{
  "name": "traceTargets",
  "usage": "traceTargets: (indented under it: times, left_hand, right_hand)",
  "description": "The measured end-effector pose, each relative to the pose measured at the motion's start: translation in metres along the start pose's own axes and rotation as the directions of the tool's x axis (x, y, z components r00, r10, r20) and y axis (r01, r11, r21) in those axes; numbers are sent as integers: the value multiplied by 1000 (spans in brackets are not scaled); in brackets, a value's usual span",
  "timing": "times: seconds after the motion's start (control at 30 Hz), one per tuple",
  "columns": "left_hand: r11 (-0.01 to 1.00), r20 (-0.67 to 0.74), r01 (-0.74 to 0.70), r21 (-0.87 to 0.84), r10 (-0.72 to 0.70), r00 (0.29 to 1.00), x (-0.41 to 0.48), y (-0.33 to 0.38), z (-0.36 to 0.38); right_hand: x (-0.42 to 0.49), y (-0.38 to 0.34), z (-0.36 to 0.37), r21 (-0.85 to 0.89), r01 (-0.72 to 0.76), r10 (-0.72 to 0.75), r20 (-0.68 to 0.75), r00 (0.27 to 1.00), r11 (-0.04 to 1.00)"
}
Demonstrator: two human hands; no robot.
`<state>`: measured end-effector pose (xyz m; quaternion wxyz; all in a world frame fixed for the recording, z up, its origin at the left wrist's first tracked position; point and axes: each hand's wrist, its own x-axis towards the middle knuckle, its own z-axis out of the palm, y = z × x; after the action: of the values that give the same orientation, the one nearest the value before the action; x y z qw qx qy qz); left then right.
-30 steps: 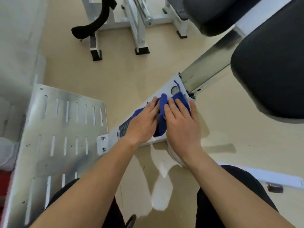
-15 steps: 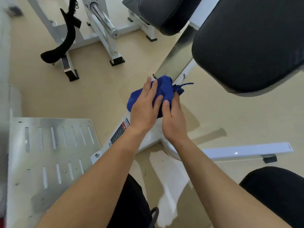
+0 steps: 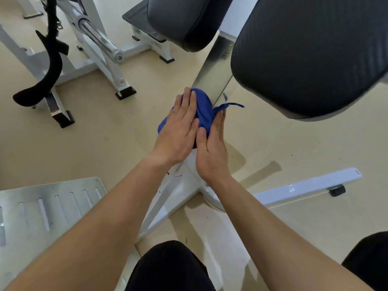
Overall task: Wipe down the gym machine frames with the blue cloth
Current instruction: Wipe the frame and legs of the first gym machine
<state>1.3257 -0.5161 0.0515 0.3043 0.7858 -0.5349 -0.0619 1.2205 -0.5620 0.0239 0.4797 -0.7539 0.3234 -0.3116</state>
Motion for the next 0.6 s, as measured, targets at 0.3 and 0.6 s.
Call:
traceTargets:
  times: [0.3, 0.6]
  left_hand:
    - [971, -14, -215, 102, 217, 976, 56, 25, -24]
    - [948, 48, -260, 183, 255, 966, 46, 22, -35]
  right_hand:
    - [49, -27, -19, 34, 35, -27, -226, 974, 999]
    - [38, -31, -22, -57, -18, 8, -173, 985, 998]
